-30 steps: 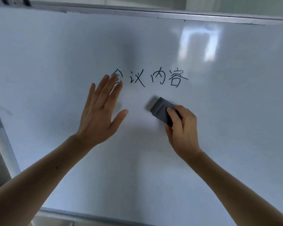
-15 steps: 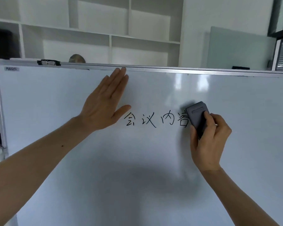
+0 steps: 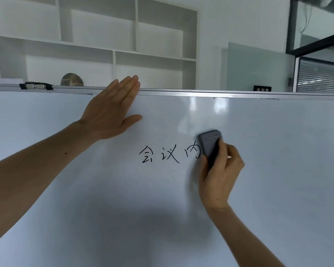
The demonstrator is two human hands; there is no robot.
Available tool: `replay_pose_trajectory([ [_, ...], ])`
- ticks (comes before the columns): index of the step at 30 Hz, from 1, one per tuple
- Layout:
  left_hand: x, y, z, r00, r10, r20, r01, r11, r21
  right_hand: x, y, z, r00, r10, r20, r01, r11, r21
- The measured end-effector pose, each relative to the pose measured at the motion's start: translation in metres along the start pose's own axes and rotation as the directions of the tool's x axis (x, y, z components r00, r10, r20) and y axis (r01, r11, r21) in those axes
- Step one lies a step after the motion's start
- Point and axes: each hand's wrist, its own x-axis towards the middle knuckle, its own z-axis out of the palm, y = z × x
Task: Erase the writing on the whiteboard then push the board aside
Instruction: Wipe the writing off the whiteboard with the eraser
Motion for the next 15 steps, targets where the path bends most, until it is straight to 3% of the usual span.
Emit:
replay_pose_trajectory([
  [5,0.002,0.003,0.002,0.999,-0.020,-0.042,0.017,0.998,-0.068,-0.047,-0.030,0.048,0.983,-0.104,0.152,0.083,0.987,0.138],
  [7,0.001,0.003,0.004,0.998,-0.027,-0.052,0.022,0.996,-0.088,-0.072,-0.036,0.069,0.927,-0.272,0.258,0.260,0.962,0.079],
  [10,0.001,0.004,0.005,0.997,-0.048,-0.059,0.040,0.991,-0.128,-0.109,-0.039,0.096,0.819,-0.399,0.412,0.410,0.910,0.065],
  [11,0.001,0.005,0.005,0.997,-0.058,-0.054,0.050,0.989,-0.142,-0.119,-0.038,0.105,0.768,-0.484,0.420,0.510,0.858,0.056],
  [15,0.001,0.008,0.006,0.994,-0.103,-0.044,0.094,0.980,-0.177,-0.114,-0.030,0.115,0.683,-0.628,0.372,0.663,0.747,0.044],
])
